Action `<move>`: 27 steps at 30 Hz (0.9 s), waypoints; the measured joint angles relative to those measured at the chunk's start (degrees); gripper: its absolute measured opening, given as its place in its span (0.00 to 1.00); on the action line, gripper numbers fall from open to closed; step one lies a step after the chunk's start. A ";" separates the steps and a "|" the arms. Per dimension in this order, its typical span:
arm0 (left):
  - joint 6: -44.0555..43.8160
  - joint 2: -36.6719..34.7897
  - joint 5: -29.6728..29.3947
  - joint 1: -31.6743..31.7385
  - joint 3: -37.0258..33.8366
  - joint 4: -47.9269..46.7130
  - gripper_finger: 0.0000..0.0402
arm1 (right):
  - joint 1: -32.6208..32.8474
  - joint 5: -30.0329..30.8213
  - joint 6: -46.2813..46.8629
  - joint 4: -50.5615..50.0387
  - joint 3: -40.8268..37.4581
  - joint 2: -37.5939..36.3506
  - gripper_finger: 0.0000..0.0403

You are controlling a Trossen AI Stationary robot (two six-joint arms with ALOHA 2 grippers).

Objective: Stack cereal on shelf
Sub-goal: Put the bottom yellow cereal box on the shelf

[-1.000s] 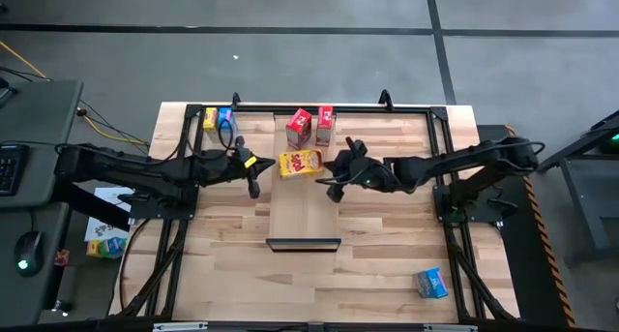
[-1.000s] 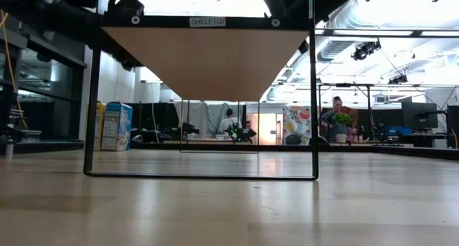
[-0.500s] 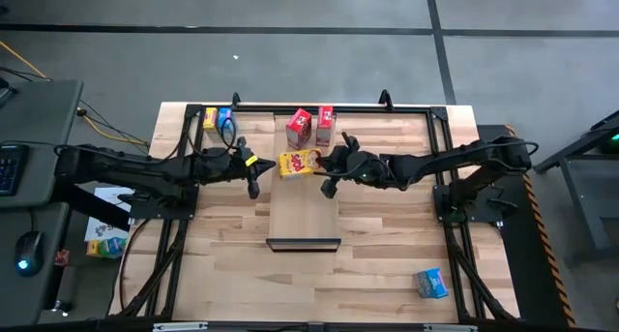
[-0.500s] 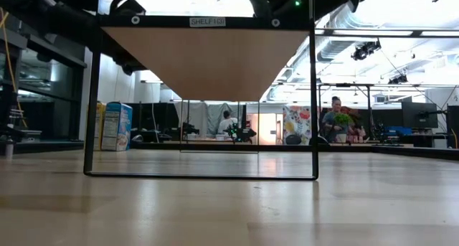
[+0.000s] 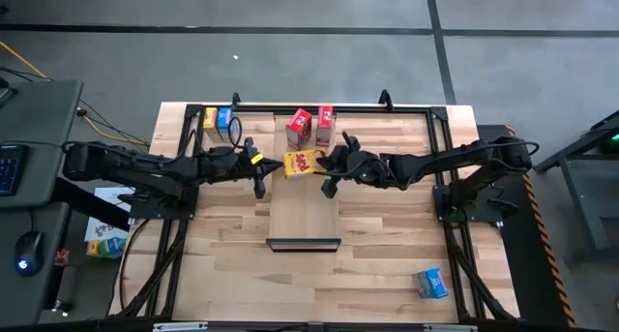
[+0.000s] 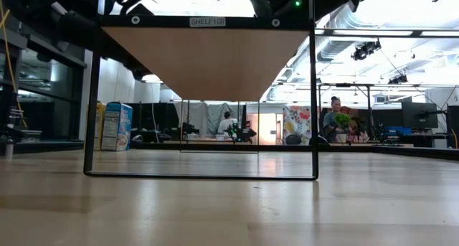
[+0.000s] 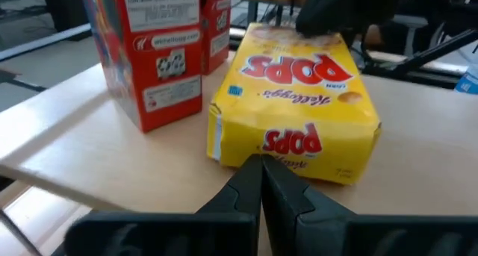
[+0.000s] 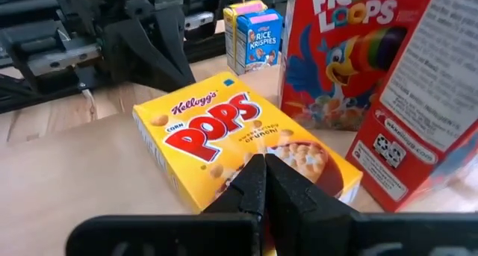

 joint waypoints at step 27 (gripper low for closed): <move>1.90 0.24 -0.13 -0.09 4.43 4.02 0.00 | 0.15 0.21 1.06 -0.63 0.07 0.17 0.00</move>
